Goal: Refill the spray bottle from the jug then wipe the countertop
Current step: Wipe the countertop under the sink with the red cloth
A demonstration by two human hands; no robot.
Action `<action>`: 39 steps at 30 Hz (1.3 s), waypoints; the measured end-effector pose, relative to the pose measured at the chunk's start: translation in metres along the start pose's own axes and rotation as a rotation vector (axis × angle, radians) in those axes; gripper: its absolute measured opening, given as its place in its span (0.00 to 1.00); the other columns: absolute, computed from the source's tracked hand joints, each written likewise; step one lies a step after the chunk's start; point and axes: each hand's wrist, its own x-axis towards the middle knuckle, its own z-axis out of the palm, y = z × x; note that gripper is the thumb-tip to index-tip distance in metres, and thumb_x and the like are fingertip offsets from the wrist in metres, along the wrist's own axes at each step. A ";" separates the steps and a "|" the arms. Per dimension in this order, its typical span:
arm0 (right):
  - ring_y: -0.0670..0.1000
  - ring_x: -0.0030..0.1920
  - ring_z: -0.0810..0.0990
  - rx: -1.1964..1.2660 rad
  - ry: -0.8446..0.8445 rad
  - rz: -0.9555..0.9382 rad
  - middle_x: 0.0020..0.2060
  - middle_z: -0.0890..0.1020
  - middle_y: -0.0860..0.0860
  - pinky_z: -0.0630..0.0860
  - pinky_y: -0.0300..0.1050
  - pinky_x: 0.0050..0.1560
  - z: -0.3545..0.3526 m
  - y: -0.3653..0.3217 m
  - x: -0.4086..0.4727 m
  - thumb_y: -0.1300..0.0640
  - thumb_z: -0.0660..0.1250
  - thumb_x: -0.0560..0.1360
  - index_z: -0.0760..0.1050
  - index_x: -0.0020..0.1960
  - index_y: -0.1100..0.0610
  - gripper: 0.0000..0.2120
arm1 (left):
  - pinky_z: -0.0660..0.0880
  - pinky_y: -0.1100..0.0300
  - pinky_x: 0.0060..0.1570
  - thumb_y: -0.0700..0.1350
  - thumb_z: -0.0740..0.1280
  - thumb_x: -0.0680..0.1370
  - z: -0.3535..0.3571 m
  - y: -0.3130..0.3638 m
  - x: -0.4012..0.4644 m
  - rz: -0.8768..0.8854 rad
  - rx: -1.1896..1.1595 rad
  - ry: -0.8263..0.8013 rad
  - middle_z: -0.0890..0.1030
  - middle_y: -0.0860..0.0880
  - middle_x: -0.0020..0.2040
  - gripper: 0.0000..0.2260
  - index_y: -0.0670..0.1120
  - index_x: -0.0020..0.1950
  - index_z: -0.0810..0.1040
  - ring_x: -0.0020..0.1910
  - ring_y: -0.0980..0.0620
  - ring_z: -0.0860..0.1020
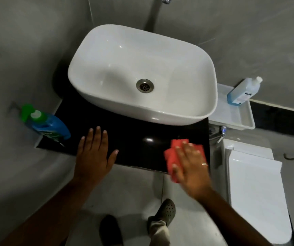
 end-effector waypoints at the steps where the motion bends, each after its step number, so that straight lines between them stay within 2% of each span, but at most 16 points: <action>1: 0.60 0.75 0.60 0.035 0.004 0.114 0.75 0.61 0.59 0.54 0.56 0.75 -0.005 0.021 -0.004 0.39 0.47 0.77 0.62 0.75 0.58 0.33 | 0.57 0.40 0.71 0.61 0.47 0.78 0.000 0.000 0.000 0.000 0.007 -0.006 0.65 0.37 0.74 0.33 0.40 0.74 0.61 0.74 0.37 0.61; 6: 0.63 0.76 0.53 0.050 0.119 0.602 0.75 0.57 0.65 0.47 0.58 0.75 0.004 -0.002 0.045 0.45 0.50 0.78 0.55 0.76 0.62 0.32 | 0.55 0.40 0.71 0.61 0.46 0.78 0.004 -0.002 0.003 0.004 0.020 -0.013 0.63 0.37 0.74 0.33 0.40 0.74 0.60 0.74 0.37 0.59; 8: 0.64 0.76 0.49 0.098 0.108 0.669 0.76 0.54 0.66 0.44 0.58 0.75 0.010 -0.040 0.070 0.47 0.54 0.79 0.52 0.77 0.63 0.32 | 0.54 0.41 0.71 0.61 0.46 0.78 0.006 -0.002 0.003 -0.002 0.026 -0.016 0.63 0.37 0.74 0.32 0.41 0.74 0.59 0.74 0.37 0.59; 10: 0.64 0.77 0.47 0.110 0.073 0.551 0.76 0.51 0.66 0.42 0.59 0.75 0.019 -0.086 0.082 0.46 0.54 0.79 0.50 0.77 0.63 0.33 | 0.54 0.40 0.71 0.61 0.46 0.78 0.006 -0.002 0.003 0.001 0.024 -0.017 0.62 0.37 0.75 0.33 0.41 0.75 0.59 0.75 0.37 0.59; 13: 0.62 0.77 0.49 0.156 0.017 0.166 0.76 0.54 0.64 0.44 0.58 0.76 0.021 -0.130 0.067 0.44 0.55 0.78 0.54 0.76 0.61 0.33 | 0.56 0.39 0.71 0.61 0.46 0.78 0.004 -0.001 0.001 0.005 0.021 -0.021 0.62 0.36 0.75 0.33 0.40 0.74 0.60 0.75 0.37 0.59; 15: 0.60 0.76 0.55 0.134 -0.017 -0.139 0.75 0.60 0.61 0.49 0.57 0.76 0.012 -0.111 0.045 0.43 0.58 0.77 0.60 0.75 0.59 0.32 | 0.57 0.40 0.71 0.61 0.47 0.78 0.001 0.000 0.001 0.006 0.026 -0.014 0.63 0.36 0.74 0.32 0.39 0.74 0.61 0.74 0.37 0.60; 17: 0.58 0.76 0.58 0.039 -0.059 -0.293 0.75 0.61 0.59 0.53 0.55 0.76 0.006 -0.061 0.026 0.42 0.57 0.77 0.61 0.75 0.58 0.32 | 0.56 0.40 0.71 0.61 0.47 0.78 0.002 -0.001 0.001 0.010 0.022 -0.005 0.63 0.36 0.74 0.32 0.39 0.74 0.61 0.74 0.37 0.60; 19: 0.59 0.76 0.58 -0.012 -0.068 -0.205 0.75 0.60 0.59 0.52 0.54 0.76 -0.001 -0.005 0.018 0.41 0.53 0.77 0.60 0.75 0.59 0.33 | 0.56 0.40 0.71 0.61 0.48 0.78 0.003 -0.001 0.001 0.012 0.016 -0.003 0.63 0.37 0.74 0.32 0.40 0.74 0.61 0.74 0.37 0.60; 22: 0.59 0.77 0.55 -0.008 -0.025 0.104 0.76 0.58 0.61 0.49 0.54 0.77 -0.007 0.041 0.046 0.41 0.46 0.77 0.57 0.76 0.62 0.35 | 0.56 0.40 0.71 0.61 0.48 0.78 0.004 -0.001 0.001 0.006 0.009 0.000 0.63 0.37 0.74 0.32 0.40 0.74 0.61 0.74 0.37 0.60; 27: 0.64 0.76 0.50 0.102 0.090 0.621 0.75 0.54 0.66 0.44 0.57 0.75 0.006 -0.017 0.097 0.47 0.53 0.79 0.52 0.76 0.67 0.33 | 0.54 0.42 0.72 0.61 0.47 0.78 0.003 -0.001 0.000 0.002 0.012 0.009 0.62 0.38 0.75 0.32 0.41 0.75 0.60 0.75 0.39 0.58; 29: 0.65 0.76 0.48 0.101 0.079 0.558 0.75 0.52 0.67 0.43 0.58 0.76 0.014 -0.061 0.089 0.48 0.54 0.78 0.51 0.76 0.67 0.33 | 0.55 0.41 0.72 0.61 0.47 0.78 0.003 -0.001 0.001 -0.001 0.014 0.008 0.62 0.38 0.75 0.32 0.41 0.75 0.60 0.75 0.38 0.59; 31: 0.64 0.76 0.51 0.063 0.043 0.306 0.75 0.55 0.66 0.47 0.58 0.76 0.021 -0.091 0.062 0.47 0.54 0.78 0.53 0.76 0.65 0.33 | 0.56 0.40 0.72 0.61 0.47 0.78 0.004 -0.001 0.001 0.009 0.021 0.013 0.63 0.37 0.75 0.32 0.40 0.74 0.61 0.75 0.37 0.59; 34: 0.60 0.76 0.57 -0.001 -0.032 -0.131 0.75 0.60 0.61 0.51 0.55 0.76 0.012 -0.067 0.019 0.44 0.55 0.78 0.57 0.76 0.60 0.32 | 0.56 0.40 0.71 0.60 0.48 0.78 0.004 -0.001 0.001 0.020 0.034 0.023 0.63 0.36 0.74 0.31 0.40 0.74 0.61 0.74 0.37 0.60; 35: 0.60 0.76 0.58 -0.025 -0.045 -0.199 0.75 0.60 0.61 0.51 0.55 0.75 0.008 -0.044 0.011 0.43 0.54 0.78 0.58 0.76 0.60 0.32 | 0.56 0.40 0.71 0.60 0.49 0.79 0.004 -0.001 0.001 0.020 0.039 0.028 0.63 0.37 0.74 0.31 0.40 0.74 0.61 0.74 0.37 0.60; 37: 0.62 0.75 0.60 -0.037 -0.021 -0.147 0.74 0.61 0.62 0.53 0.56 0.75 -0.001 0.001 0.003 0.44 0.53 0.78 0.60 0.74 0.62 0.31 | 0.56 0.41 0.71 0.60 0.49 0.79 0.005 -0.001 0.001 0.015 0.045 0.032 0.63 0.37 0.74 0.31 0.40 0.74 0.61 0.74 0.37 0.60; 39: 0.61 0.76 0.58 -0.002 -0.002 0.066 0.75 0.60 0.62 0.53 0.56 0.75 -0.007 0.026 0.008 0.43 0.49 0.78 0.60 0.75 0.63 0.32 | 0.55 0.41 0.72 0.60 0.48 0.79 0.006 0.000 0.001 0.013 0.045 0.032 0.63 0.37 0.75 0.31 0.40 0.74 0.61 0.74 0.37 0.60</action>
